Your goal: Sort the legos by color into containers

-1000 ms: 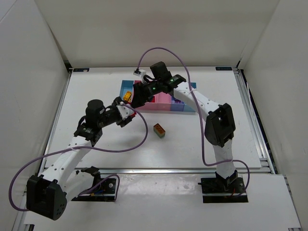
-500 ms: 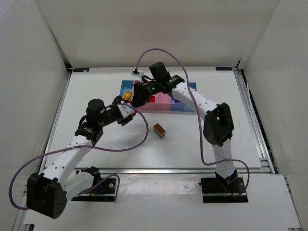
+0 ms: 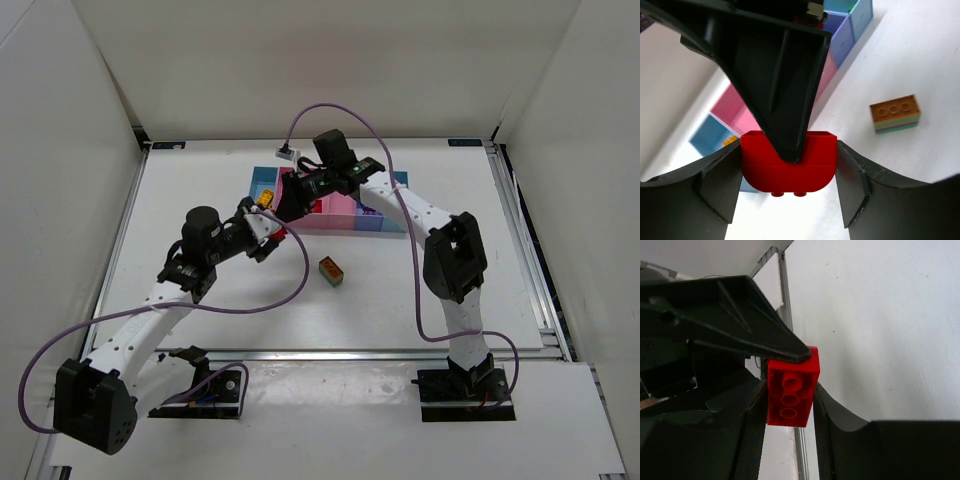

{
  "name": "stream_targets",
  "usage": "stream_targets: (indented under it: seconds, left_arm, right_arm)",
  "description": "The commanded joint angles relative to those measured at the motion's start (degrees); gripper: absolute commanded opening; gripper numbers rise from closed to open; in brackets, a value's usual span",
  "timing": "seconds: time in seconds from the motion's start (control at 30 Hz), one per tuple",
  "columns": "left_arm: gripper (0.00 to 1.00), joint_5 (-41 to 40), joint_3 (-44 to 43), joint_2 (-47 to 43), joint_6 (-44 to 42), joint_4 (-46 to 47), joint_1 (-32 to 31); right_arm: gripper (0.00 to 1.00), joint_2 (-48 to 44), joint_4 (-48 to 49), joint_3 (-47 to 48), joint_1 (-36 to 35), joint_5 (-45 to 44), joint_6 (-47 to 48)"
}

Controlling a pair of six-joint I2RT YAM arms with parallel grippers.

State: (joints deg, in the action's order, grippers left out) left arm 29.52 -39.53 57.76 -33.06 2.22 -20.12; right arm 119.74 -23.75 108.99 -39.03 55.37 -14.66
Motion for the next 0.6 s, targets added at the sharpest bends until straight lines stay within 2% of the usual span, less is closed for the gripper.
stream_targets:
  seconds: [0.0,0.03,0.1,0.2,0.37,0.4,0.5,0.57]
  left_arm:
    - [0.83,-3.4,-2.4,-2.2,9.6,-1.8,0.3]
    - [0.86,-3.4,-2.8,-2.6,11.3,-5.1,0.3]
    - [0.91,-3.2,-2.7,-4.5,16.4,-6.3,0.3]
    - [0.99,-0.8,-2.5,-7.0,19.4,-8.6,0.3]
    - [0.99,4.3,-5.5,-9.2,22.4,-16.9,0.3]
    - [0.99,4.7,-6.5,-8.8,23.6,-18.1,0.3]
    - [0.99,8.7,-11.9,-2.4,31.5,-22.4,3.5]
    - [0.95,14.7,-14.2,0.8,41.9,-20.1,7.4]
  right_arm:
    - [0.15,-3.4,2.0,-3.6,3.1,3.7,2.3]
    - [0.15,-4.6,2.7,-4.4,4.1,4.2,1.5]
    - [0.15,-5.5,3.1,-5.6,6.8,4.9,0.8]
    - [0.14,-6.4,4.5,-7.0,10.4,7.1,-0.6]
    - [0.13,-6.8,7.8,-8.7,14.0,11.7,-3.4]
    - [0.13,-6.9,11.2,-9.2,14.3,12.8,-4.6]
    - [0.13,-6.4,17.5,-10.9,15.2,17.1,-9.9]
    - [0.13,-5.8,19.8,-11.3,14.9,19.8,-11.9]
